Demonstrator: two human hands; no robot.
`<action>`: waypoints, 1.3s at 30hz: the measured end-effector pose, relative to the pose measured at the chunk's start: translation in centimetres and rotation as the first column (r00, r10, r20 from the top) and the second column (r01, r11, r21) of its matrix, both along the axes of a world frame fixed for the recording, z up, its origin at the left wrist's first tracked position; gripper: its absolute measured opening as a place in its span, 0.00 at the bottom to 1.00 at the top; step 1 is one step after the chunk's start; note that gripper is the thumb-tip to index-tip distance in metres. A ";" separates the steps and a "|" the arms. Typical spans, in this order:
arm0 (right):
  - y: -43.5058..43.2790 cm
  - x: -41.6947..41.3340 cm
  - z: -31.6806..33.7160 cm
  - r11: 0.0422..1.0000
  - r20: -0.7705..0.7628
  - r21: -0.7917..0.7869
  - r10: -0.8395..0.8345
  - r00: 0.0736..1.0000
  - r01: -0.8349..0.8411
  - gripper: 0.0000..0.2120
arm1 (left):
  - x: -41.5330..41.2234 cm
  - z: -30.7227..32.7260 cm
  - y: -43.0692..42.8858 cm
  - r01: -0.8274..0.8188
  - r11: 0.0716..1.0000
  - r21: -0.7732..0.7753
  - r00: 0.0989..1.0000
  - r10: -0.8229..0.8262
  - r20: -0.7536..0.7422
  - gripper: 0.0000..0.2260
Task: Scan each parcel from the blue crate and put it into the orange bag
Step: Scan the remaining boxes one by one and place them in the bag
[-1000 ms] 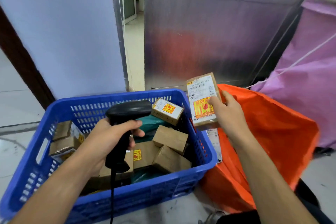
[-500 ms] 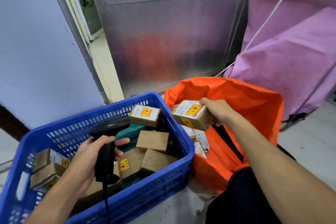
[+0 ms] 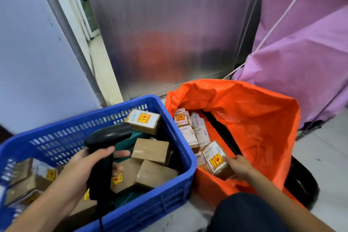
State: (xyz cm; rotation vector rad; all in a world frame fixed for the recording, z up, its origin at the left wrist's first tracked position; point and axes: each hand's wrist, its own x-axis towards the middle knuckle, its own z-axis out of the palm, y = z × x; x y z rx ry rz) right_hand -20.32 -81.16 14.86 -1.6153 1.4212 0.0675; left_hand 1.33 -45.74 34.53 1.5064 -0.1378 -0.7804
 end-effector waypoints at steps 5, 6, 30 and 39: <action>0.5 1.7 -1.2 0.994 0.003 0.085 0.069 0.998 -0.069 0.15 | 0.1 -0.8 -0.8 0.005 1.000 0.000 1.000 -0.005 -0.018 0.16; 0.4 2.1 -1.6 0.991 0.009 0.105 0.085 0.996 -0.085 0.15 | 0.2 -0.9 -0.9 0.009 1.000 0.003 1.000 -0.009 -0.017 0.18; -2.7 7.6 10.4 0.943 -0.108 -0.017 0.328 0.939 -0.331 0.07 | 0.4 2.1 1.3 0.004 0.999 -0.040 1.000 -0.002 0.029 0.18; 5.9 14.4 20.7 0.776 -0.007 -0.203 0.608 0.794 -0.597 0.08 | 1.4 4.2 4.1 -0.141 0.989 -0.040 0.988 0.143 0.062 0.12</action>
